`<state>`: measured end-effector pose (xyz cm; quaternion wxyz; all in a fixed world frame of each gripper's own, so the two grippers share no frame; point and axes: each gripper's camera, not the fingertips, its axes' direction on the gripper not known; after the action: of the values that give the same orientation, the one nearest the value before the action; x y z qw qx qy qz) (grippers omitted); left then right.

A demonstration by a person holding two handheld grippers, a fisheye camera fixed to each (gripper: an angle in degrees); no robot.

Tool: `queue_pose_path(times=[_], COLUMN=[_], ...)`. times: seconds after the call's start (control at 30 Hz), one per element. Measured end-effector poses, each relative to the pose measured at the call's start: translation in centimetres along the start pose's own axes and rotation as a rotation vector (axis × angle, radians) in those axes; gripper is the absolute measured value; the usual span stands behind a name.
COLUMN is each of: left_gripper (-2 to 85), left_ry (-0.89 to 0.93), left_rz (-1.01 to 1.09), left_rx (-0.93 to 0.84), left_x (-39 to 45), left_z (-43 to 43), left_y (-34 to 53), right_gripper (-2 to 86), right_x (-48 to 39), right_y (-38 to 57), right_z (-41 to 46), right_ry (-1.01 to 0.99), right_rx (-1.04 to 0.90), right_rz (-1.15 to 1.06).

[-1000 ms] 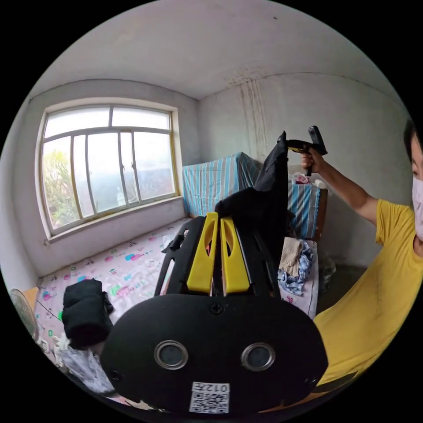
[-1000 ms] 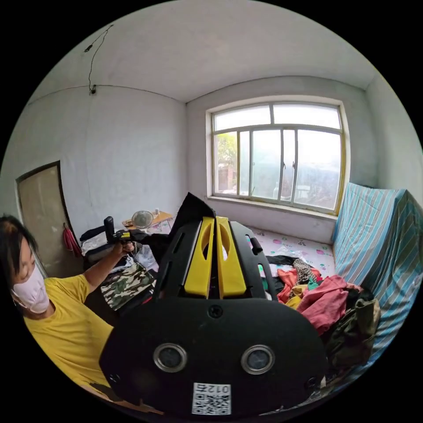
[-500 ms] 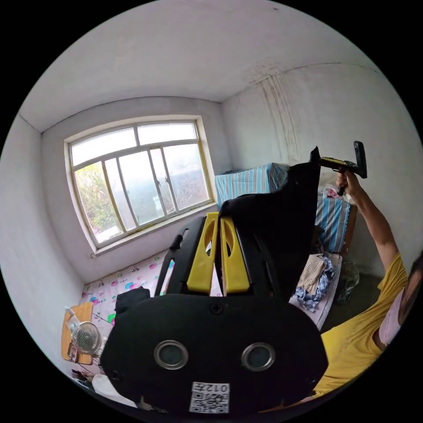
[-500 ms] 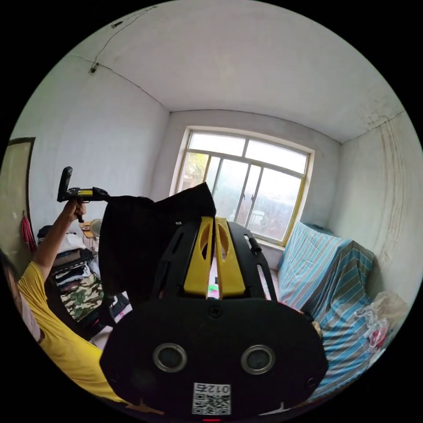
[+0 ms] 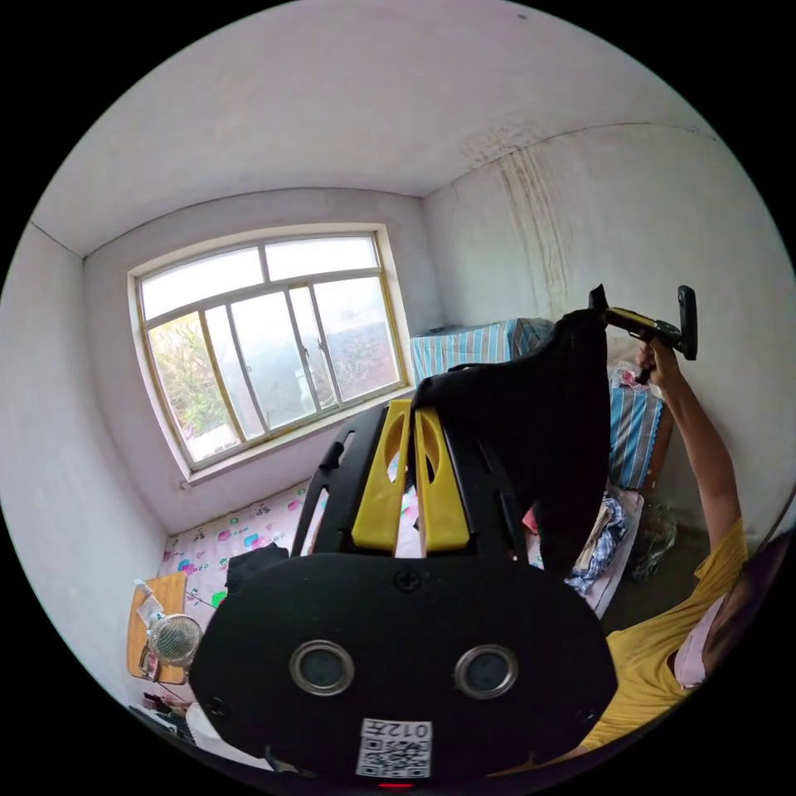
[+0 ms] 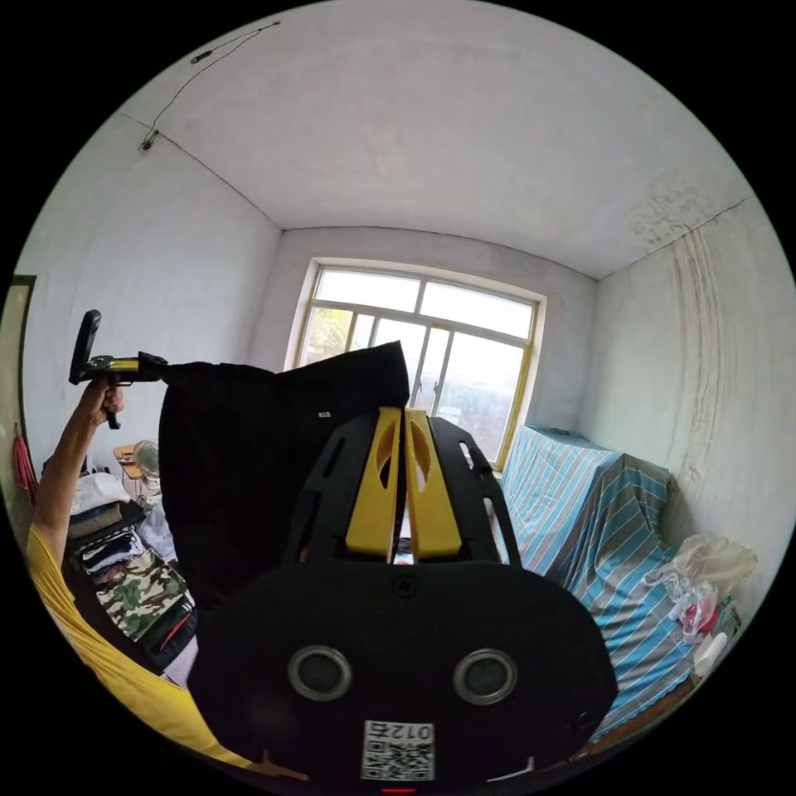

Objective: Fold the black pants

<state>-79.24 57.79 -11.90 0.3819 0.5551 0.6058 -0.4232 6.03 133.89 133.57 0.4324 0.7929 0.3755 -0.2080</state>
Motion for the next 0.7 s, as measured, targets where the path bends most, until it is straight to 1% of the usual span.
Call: queue_pose_path(times=[0.1, 0.4, 0.57, 0.7], left_gripper=[-0.4, -0.4, -0.4, -0.4], left_ry=[-0.03, -0.008, -0.025, -0.077], left_rz=[0.021, 0.036, 0.064, 0.114], left_rx=[0.009, 0.005, 0.03, 0.053], left_x=[1.3, 3.5, 5.3, 7.7], left_z=[0.5, 1.4, 0.7, -0.9], left_y=[-0.5, -1.4, -1.6, -1.0], right_gripper=[0.1, 0.2, 0.3, 0.3], right_x=[-0.3, -1.0, -1.3, -1.5], right_y=[1.2, 3.1, 3.9, 4.7], right_z=[-0.9, -2.7, -3.9, -5.2], right_ry=[0.014, 0.02, 0.028, 0.015], right_rx=[0.012, 0.008, 0.035, 0.072], right_rz=[-0.005, 0.004, 0.01, 0.003])
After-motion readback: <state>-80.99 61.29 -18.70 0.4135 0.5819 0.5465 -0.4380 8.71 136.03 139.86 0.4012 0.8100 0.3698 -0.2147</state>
